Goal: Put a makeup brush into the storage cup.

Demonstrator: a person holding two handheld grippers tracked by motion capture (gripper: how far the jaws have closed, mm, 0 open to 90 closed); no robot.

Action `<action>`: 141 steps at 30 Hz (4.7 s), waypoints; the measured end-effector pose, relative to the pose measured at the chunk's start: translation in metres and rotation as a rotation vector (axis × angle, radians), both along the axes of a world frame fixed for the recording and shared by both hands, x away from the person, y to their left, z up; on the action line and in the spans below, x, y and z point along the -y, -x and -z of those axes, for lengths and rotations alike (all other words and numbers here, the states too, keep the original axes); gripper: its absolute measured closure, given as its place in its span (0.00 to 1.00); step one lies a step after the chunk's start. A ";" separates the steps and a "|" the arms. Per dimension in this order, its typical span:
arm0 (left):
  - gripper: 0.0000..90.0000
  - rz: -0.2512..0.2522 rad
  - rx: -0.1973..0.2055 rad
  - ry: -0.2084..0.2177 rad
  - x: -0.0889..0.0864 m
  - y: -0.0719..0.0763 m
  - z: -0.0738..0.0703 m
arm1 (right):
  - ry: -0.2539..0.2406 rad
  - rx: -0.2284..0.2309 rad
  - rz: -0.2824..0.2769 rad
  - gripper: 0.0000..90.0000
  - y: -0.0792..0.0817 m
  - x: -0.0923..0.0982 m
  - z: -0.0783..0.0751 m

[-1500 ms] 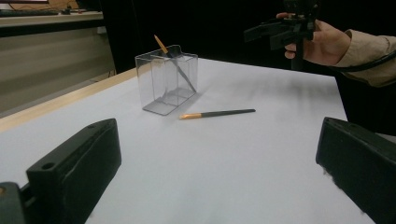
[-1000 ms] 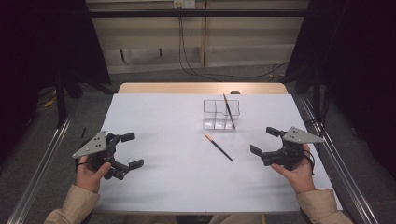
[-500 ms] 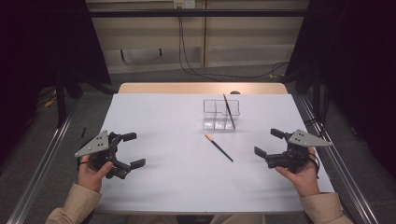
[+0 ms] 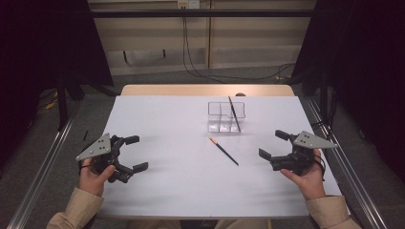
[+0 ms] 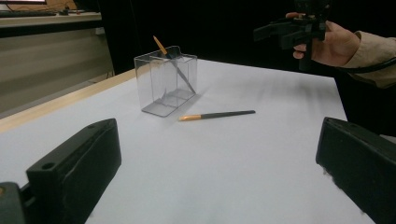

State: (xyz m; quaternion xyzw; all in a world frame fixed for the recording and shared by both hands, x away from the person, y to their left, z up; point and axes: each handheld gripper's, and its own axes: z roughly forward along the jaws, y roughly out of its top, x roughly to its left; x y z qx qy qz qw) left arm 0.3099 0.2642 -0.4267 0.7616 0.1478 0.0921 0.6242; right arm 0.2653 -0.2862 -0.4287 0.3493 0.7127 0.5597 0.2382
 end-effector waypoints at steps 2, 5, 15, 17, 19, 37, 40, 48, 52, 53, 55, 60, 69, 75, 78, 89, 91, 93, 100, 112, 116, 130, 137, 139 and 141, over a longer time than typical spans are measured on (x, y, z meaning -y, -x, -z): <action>0.00 -0.001 0.001 -0.002 0.000 0.000 0.000 | 0.002 0.000 -0.002 0.03 -0.001 -0.001 0.000; 0.00 -0.002 0.002 -0.002 0.001 0.000 0.000 | 0.001 -0.001 -0.006 0.03 -0.002 -0.002 0.000; 0.00 0.006 0.002 0.003 0.003 -0.001 0.000 | -0.005 0.003 -0.010 0.04 -0.004 -0.005 -0.003; 0.00 0.006 -0.001 0.003 0.003 -0.001 0.000 | -0.002 0.001 -0.012 0.04 -0.005 -0.006 -0.003; 0.00 0.009 -0.001 0.005 0.003 -0.001 0.000 | -0.007 0.001 -0.014 0.04 -0.006 -0.007 -0.003; 0.00 0.004 -0.002 0.003 0.004 -0.001 0.001 | -0.004 0.000 -0.020 0.04 -0.019 -0.016 -0.006; 0.00 0.004 -0.002 0.002 0.004 -0.001 0.001 | -0.002 0.001 -0.024 0.04 -0.022 -0.019 -0.006; 0.00 0.004 0.000 0.001 0.004 -0.001 0.000 | -0.004 0.000 -0.037 0.04 -0.029 -0.027 -0.006; 0.00 0.005 0.002 -0.001 0.004 -0.001 0.000 | -0.008 0.001 -0.045 0.04 -0.032 -0.032 -0.007; 0.00 0.006 0.002 0.000 0.004 -0.002 0.000 | -0.009 -0.001 -0.049 0.04 -0.033 -0.034 -0.007; 0.00 0.006 0.001 -0.001 0.004 -0.001 0.000 | -0.009 0.001 -0.050 0.04 -0.034 -0.036 -0.007; 0.00 0.007 0.001 -0.001 0.004 -0.001 0.000 | -0.010 0.003 -0.053 0.04 -0.039 -0.040 -0.006; 0.00 0.006 0.003 -0.001 0.004 -0.001 0.000 | -0.018 0.002 -0.061 0.04 -0.046 -0.050 -0.007; 0.00 0.005 0.003 -0.001 0.004 -0.001 0.000 | -0.019 0.002 -0.066 0.04 -0.051 -0.056 -0.006; 0.00 0.006 0.004 -0.001 0.003 -0.001 -0.001 | -0.020 0.001 -0.068 0.04 -0.053 -0.059 -0.006; 0.00 0.001 0.001 0.000 0.002 0.000 0.000 | -0.021 -0.004 -0.087 0.04 -0.061 -0.071 -0.004; 0.00 0.001 0.000 0.000 0.001 0.000 0.000 | -0.017 -0.003 -0.089 0.04 -0.063 -0.073 -0.003; 0.00 -0.001 0.002 -0.002 0.001 0.000 0.000 | -0.015 -0.007 -0.089 0.04 -0.064 -0.076 -0.002; 0.00 -0.002 0.001 0.000 0.000 0.001 0.000 | -0.019 -0.003 -0.098 0.04 -0.069 -0.084 -0.003; 0.00 -0.006 0.006 -0.001 -0.002 0.002 -0.001 | -0.012 0.000 -0.123 0.04 -0.079 -0.102 -0.004; 0.00 -0.006 0.005 -0.001 -0.002 0.002 0.000 | -0.015 0.004 -0.133 0.04 -0.082 -0.108 -0.005; 0.00 -0.010 0.003 -0.002 -0.004 0.004 0.001 | -0.016 0.003 -0.150 0.04 -0.093 -0.125 -0.005; 0.00 -0.014 0.009 -0.002 -0.006 0.005 0.000 | -0.001 0.000 -0.159 0.04 -0.097 -0.128 -0.007; 0.00 -0.014 0.006 -0.001 -0.006 0.005 0.000 | 0.008 -0.001 -0.159 0.04 -0.097 -0.128 -0.007; 0.00 -0.013 0.007 -0.001 -0.005 0.005 0.000 | 0.014 -0.006 -0.158 0.04 -0.098 -0.129 -0.008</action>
